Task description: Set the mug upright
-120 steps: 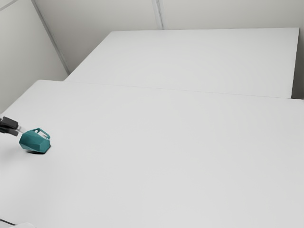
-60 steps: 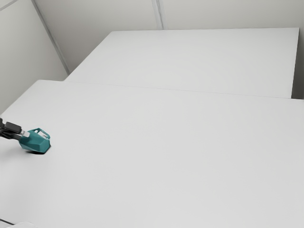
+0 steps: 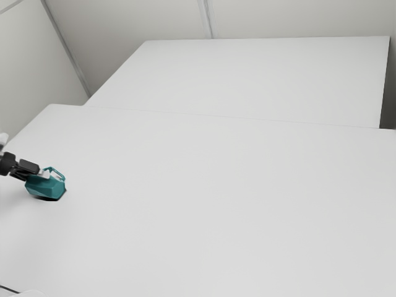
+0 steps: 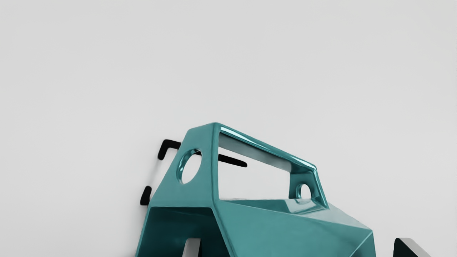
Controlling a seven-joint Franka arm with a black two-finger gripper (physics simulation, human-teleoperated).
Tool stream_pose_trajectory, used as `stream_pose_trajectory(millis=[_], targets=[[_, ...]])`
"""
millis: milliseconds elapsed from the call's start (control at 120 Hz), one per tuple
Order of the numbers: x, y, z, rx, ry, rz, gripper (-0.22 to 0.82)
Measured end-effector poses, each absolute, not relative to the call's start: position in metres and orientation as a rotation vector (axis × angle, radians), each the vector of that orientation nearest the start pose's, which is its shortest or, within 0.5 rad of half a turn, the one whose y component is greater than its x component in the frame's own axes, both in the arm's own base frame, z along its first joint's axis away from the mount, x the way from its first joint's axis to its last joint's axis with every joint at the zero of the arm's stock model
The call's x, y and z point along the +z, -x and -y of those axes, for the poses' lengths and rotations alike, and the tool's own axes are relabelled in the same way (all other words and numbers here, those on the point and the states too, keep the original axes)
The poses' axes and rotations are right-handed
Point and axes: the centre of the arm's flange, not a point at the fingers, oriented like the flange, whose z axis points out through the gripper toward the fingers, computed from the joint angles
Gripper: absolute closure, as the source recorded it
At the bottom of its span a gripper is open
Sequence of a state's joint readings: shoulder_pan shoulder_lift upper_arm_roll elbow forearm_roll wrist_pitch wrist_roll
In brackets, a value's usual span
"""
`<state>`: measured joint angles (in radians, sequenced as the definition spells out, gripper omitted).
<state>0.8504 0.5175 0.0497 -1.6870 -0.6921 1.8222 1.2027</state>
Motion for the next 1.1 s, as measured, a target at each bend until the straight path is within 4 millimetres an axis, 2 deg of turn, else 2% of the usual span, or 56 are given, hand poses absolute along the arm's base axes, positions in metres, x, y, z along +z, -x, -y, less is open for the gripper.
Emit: stream_pose_trajectory(millis=[100, 342, 558, 833, 933, 1100], targets=[[0.286, -0.441, -0.465, 0.445, -2.486, -0.006, 0.04], [0.289, -0.442, -0.463, 0.448, -2.481, 0.002, 0.28], [0.297, -0.442, -0.462, 0.456, -2.484, 0.012, 0.43], [0.314, -0.455, -0.448, 0.468, -2.489, 0.058, 0.67], [0.315, -0.456, -0.444, 0.463, -2.493, 0.067, 0.70], [0.334, -0.461, -0.429, 0.468, -2.505, 0.104, 0.74]])
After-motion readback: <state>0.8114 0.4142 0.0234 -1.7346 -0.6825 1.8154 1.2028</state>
